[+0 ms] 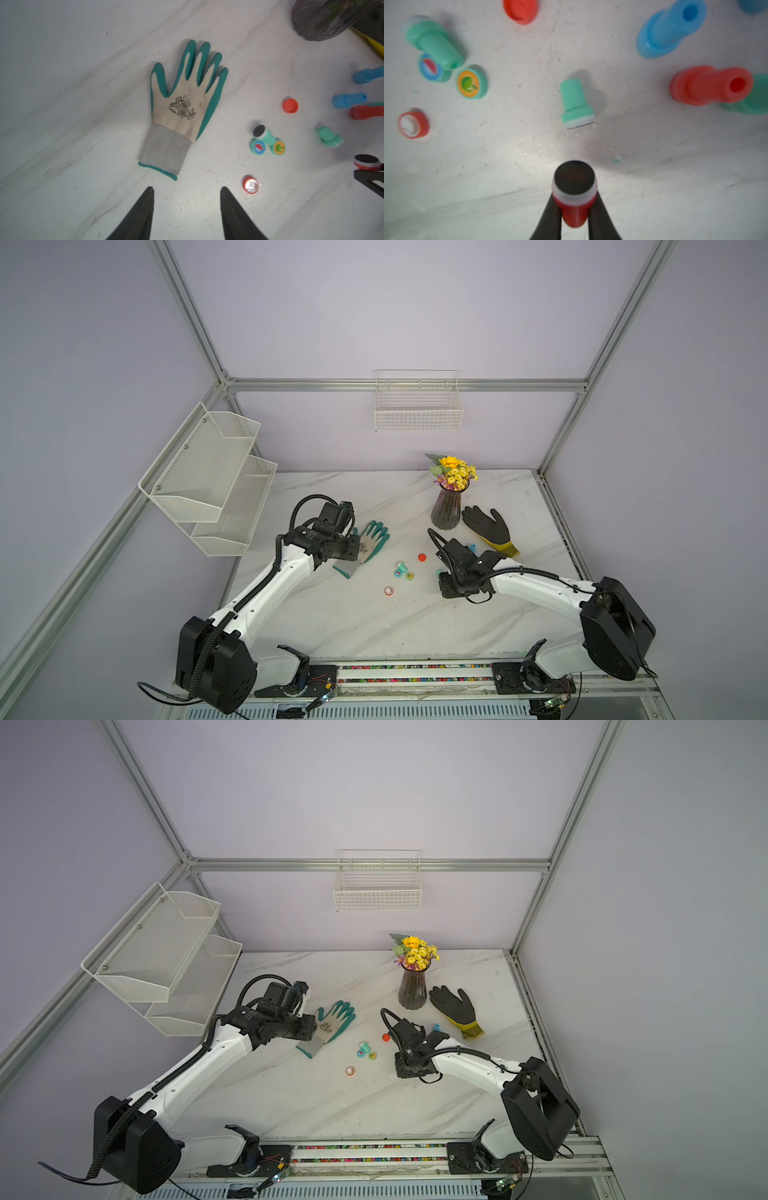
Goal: Close the stamp cap
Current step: Pick up the stamp from the center of the board.
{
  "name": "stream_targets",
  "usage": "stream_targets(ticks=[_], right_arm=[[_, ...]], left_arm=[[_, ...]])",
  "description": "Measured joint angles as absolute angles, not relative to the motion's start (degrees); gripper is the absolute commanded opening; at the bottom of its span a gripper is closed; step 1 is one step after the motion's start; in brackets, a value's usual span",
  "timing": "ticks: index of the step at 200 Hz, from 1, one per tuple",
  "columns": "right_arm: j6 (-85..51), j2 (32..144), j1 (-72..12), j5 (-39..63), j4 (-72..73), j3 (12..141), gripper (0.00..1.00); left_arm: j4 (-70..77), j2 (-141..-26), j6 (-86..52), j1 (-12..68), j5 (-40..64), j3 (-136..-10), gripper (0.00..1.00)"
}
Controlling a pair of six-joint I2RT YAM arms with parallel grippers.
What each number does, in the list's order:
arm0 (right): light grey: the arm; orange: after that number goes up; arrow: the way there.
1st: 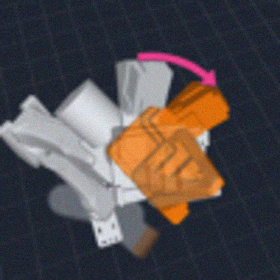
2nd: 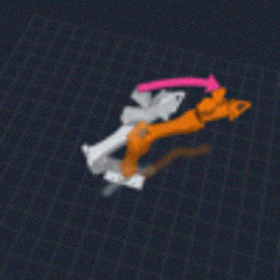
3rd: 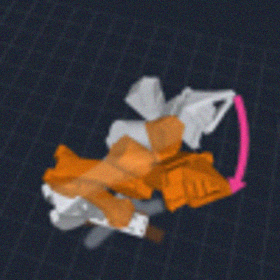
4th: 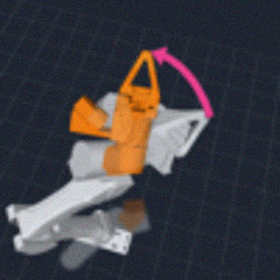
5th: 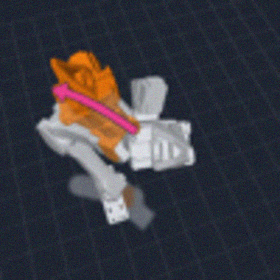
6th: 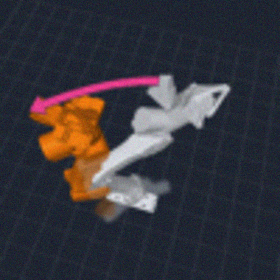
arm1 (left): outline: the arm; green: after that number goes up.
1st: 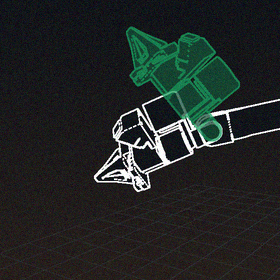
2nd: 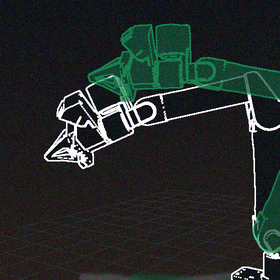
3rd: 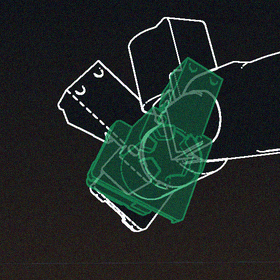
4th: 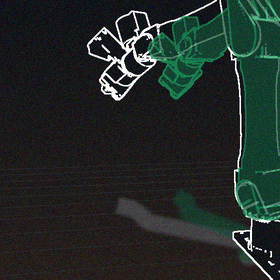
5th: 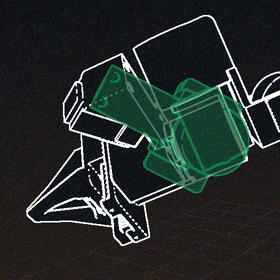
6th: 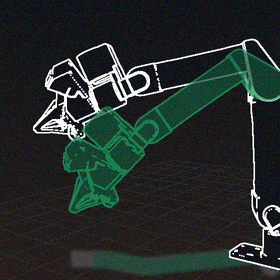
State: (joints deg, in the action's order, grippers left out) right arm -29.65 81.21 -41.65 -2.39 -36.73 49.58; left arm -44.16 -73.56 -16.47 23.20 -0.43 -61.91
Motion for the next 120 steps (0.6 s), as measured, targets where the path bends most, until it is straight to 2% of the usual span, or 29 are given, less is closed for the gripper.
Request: stream_targets(ticks=[48,90,120], right_arm=[[-11.88,71.68,-41.65,5.13,-25.63,47.24,0.04],[3.51,63.11,-41.69,11.9,-15.59,41.34,0.03],[11.6,59.42,-41.69,14.57,-10.94,39.03,0.0]], left_arm=[[-41.8,-72.4,-26.22,30.0,12.29,-66.06,0.55],[-37.82,-74.17,-32.6,40.51,18.37,-70.13,0.56],[-36.86,-76.64,-35.27,44.31,19.94,-72.27,0.56]])
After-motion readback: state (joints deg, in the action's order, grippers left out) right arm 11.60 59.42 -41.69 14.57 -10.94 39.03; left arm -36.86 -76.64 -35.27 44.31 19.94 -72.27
